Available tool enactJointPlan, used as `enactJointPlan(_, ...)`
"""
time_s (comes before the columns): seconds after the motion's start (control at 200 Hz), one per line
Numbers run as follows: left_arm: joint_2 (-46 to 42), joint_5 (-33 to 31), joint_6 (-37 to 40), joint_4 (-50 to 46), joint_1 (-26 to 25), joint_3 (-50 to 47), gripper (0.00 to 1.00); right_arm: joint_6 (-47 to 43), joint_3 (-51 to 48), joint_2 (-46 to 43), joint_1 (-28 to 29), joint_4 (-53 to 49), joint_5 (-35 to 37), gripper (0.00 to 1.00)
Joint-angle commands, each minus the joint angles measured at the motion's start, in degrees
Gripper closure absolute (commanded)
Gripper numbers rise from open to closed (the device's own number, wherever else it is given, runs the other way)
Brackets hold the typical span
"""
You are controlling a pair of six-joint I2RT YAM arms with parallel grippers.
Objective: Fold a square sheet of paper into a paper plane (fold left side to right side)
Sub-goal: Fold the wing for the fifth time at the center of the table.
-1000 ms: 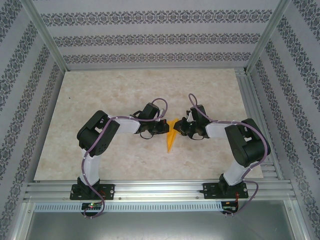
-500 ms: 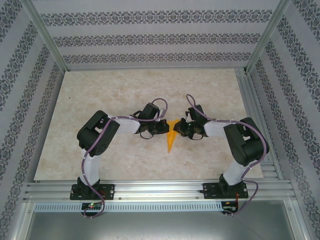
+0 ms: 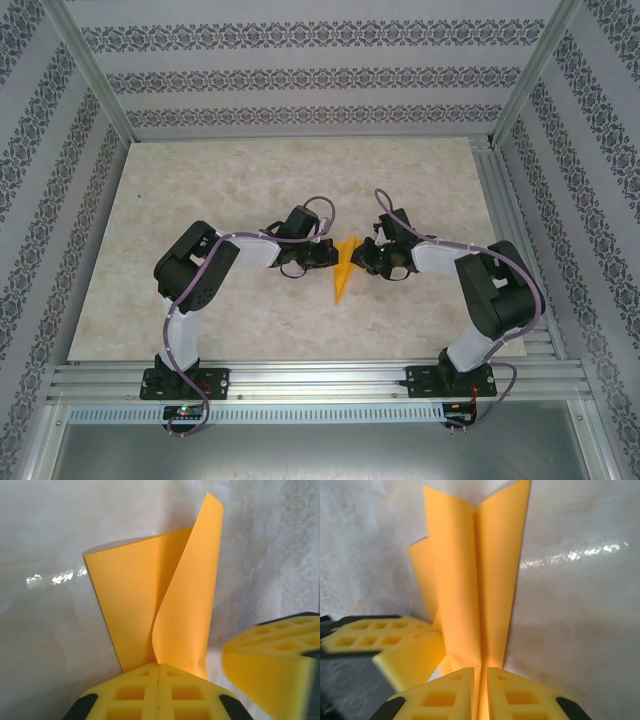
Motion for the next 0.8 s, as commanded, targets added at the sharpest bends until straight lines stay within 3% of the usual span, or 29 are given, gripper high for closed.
enactJointPlan(0.0, 1.04, -1.11, 1.55, -1.49, -1.05, 0.41, 0.99, -3.13, 3.33, -4.52, -0.21, -4.40, 1.89, 0.84)
enactJointPlan(0.345, 0.95, -1.22, 1.52, -1.50, -1.13, 0.14, 0.99, 3.55, 4.28, 3.19, 2.64, 5.07, -0.28, 0.85)
enactJointPlan(0.794, 0.95, -1.38, 1.46, -1.25, -1.28, 0.06, 0.99, 5.30, 4.81, 5.98, 3.75, 7.83, -0.96, 0.85)
